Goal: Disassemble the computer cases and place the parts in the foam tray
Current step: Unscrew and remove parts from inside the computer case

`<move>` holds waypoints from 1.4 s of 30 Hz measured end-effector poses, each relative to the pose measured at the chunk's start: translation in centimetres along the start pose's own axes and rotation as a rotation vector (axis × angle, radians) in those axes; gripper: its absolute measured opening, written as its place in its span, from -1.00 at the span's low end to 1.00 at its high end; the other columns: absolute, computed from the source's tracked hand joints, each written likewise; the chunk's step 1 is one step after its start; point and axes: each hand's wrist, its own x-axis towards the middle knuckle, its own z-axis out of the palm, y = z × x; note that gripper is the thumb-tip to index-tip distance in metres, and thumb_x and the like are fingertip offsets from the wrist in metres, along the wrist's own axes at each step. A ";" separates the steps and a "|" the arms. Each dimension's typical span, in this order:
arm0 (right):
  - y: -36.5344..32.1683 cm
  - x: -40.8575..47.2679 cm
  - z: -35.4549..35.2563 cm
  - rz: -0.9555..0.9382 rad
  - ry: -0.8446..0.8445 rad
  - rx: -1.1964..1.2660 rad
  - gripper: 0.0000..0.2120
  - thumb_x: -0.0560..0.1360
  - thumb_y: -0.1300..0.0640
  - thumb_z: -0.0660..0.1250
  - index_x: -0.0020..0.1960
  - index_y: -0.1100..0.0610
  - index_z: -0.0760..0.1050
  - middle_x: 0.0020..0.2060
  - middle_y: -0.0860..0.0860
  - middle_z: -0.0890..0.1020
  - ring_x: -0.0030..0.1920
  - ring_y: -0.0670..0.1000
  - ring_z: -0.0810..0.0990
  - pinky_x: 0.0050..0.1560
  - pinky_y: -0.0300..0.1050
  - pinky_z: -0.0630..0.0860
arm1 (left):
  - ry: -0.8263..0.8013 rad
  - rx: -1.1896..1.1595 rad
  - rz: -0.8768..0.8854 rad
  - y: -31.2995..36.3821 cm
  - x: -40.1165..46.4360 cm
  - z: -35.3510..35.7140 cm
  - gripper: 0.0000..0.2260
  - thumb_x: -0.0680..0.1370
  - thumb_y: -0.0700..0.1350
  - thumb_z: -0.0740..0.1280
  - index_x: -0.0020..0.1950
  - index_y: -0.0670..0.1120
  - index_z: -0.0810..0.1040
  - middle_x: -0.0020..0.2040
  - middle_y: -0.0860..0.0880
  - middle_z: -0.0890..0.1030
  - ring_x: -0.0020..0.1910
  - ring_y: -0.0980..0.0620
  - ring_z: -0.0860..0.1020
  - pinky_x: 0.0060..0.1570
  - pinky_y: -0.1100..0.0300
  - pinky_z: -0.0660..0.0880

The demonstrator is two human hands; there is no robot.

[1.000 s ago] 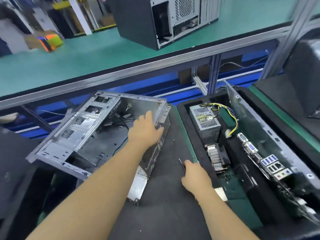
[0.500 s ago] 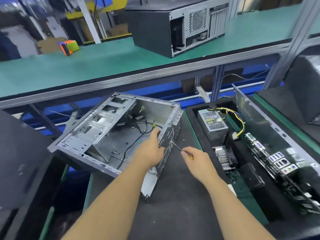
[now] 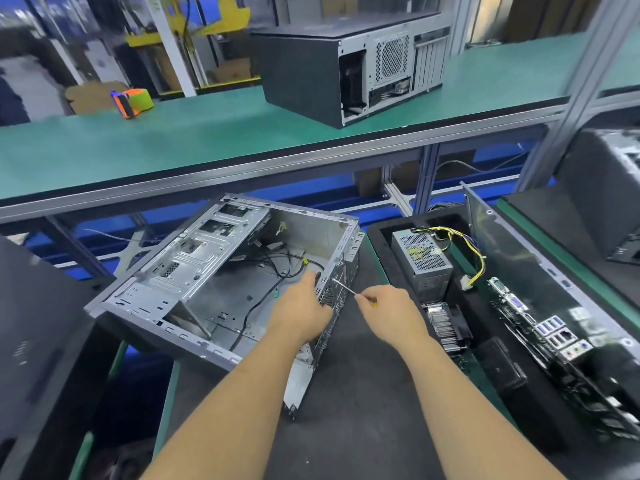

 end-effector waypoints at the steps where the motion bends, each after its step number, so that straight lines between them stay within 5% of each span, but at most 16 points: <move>1: 0.1 0.0 0.0 0.001 0.005 0.020 -0.68 0.61 -0.08 0.22 -0.17 0.08 0.59 -0.29 -0.05 0.63 -0.16 0.09 0.58 -0.13 -0.02 0.59 | 0.003 -0.001 0.001 0.0 0.0 0.0 -0.53 0.50 -0.07 0.34 0.39 0.03 0.35 -0.25 0.14 0.46 -0.20 -0.05 0.53 -0.37 0.11 0.32; 6: 0.0 -0.2 0.1 -0.025 -0.002 0.061 -0.69 0.61 -0.07 0.23 -0.14 0.08 0.61 -0.27 -0.03 0.66 -0.14 0.07 0.60 -0.10 -0.01 0.60 | 0.011 0.003 -0.008 0.1 -0.1 -0.1 -0.55 0.50 -0.07 0.34 0.37 0.04 0.35 -0.25 0.15 0.46 -0.20 -0.04 0.53 -0.30 0.11 0.35; 11: 0.1 0.0 -0.1 -0.033 -0.018 0.021 -0.58 0.61 -0.04 0.24 -0.38 0.10 0.39 -0.49 -0.01 0.44 -0.32 0.10 0.46 -0.27 -0.07 0.46 | 0.006 -0.008 -0.011 0.2 -0.2 -0.1 -0.54 0.51 -0.07 0.33 0.40 0.04 0.35 -0.22 0.14 0.45 -0.16 -0.04 0.51 -0.35 0.14 0.32; 15: 0.0 0.4 -0.6 -0.048 -0.061 0.015 -0.55 0.62 -0.02 0.25 -0.39 0.15 0.32 -0.51 0.01 0.32 -0.33 0.10 0.32 -0.34 -0.08 0.29 | -0.017 -0.045 0.007 -0.1 -0.5 -0.3 -0.50 0.57 -0.09 0.31 0.51 0.02 0.32 0.03 -0.02 0.59 0.03 -0.11 0.56 -0.09 0.10 0.44; 18: -0.1 0.5 -1.3 -0.043 -0.112 0.008 -0.61 0.63 -0.04 0.25 -0.27 0.17 0.53 -0.44 0.07 0.50 -0.27 0.11 0.45 -0.24 -0.09 0.43 | -0.032 -0.041 0.014 -0.6 -1.0 -0.5 -0.48 0.60 -0.06 0.30 0.55 0.06 0.28 0.23 -0.06 0.59 0.17 -0.14 0.56 0.05 0.06 0.50; 23: -0.7 -0.3 -1.3 -0.030 -0.098 -0.163 -0.72 0.62 -0.18 0.22 -0.05 -0.08 0.63 -0.27 -0.07 0.61 -0.14 0.14 0.57 -0.21 -0.08 0.46 | -0.030 0.027 0.024 -1.3 -2.0 -0.6 -0.52 0.60 -0.01 0.27 0.52 0.12 0.28 0.01 0.00 0.59 0.01 -0.14 0.57 -0.08 0.04 0.50; 26: -1.6 -0.7 -1.6 -0.039 -0.126 -0.144 -0.70 0.61 -0.18 0.23 -0.03 -0.02 0.63 -0.22 -0.02 0.65 -0.14 0.14 0.59 -0.20 -0.07 0.50 | -0.010 0.072 0.031 -1.0 -1.8 -0.5 -0.57 0.58 -0.02 0.26 0.45 0.06 0.32 -0.08 0.01 0.55 -0.10 -0.11 0.53 -0.19 0.08 0.41; 31: -1.3 -0.6 -3.4 -0.023 -0.205 -0.186 -0.97 0.42 0.20 0.30 -0.19 0.11 0.50 -0.20 0.07 0.55 -0.12 0.20 0.56 -0.17 -0.06 0.53 | -0.016 0.125 0.030 -0.5 -1.5 -0.6 -0.60 0.56 -0.05 0.27 0.39 -0.04 0.34 -0.09 0.00 0.50 -0.13 -0.09 0.48 -0.20 0.08 0.39; 33: -0.8 -0.5 -4.0 -0.069 -0.235 -0.252 -0.77 0.46 0.22 0.32 -0.32 0.07 0.36 -0.32 0.04 0.46 -0.19 0.21 0.49 -0.24 -0.05 0.43 | -0.013 0.137 0.036 -0.5 -1.6 -0.6 -0.65 0.56 -0.05 0.27 0.34 -0.05 0.35 -0.11 0.00 0.50 -0.14 -0.10 0.47 -0.21 0.08 0.38; 36: -0.3 -0.3 -4.9 -0.099 -0.235 -0.282 -0.92 0.58 0.04 0.33 -0.08 -0.05 0.57 -0.12 -0.02 0.62 -0.05 0.18 0.56 -0.06 0.00 0.53 | -0.012 0.135 0.039 -0.5 -1.6 -0.6 -0.66 0.57 -0.05 0.27 0.32 -0.05 0.35 -0.11 -0.02 0.52 -0.14 -0.11 0.48 -0.22 0.07 0.39; 39: 0.4 -0.4 -5.3 -0.087 -0.207 -0.140 -0.69 0.59 -0.03 0.33 0.32 -0.13 0.55 0.16 -0.09 0.62 0.17 0.04 0.58 0.17 -0.05 0.51 | -0.005 0.123 0.034 -0.5 -1.6 -0.7 -0.62 0.56 -0.05 0.26 0.37 -0.03 0.35 -0.09 -0.04 0.53 -0.12 -0.12 0.48 -0.19 0.07 0.41; 42: 1.9 -0.7 -5.3 0.033 -0.106 0.257 -0.62 0.51 0.19 0.41 0.32 0.03 0.56 -0.05 -0.03 0.64 -0.14 -0.06 0.59 -0.08 -0.17 0.50 | 0.000 0.115 0.026 -0.6 -1.9 -0.6 -0.58 0.57 -0.05 0.26 0.43 -0.01 0.34 -0.02 -0.08 0.60 -0.12 -0.13 0.48 -0.15 0.06 0.42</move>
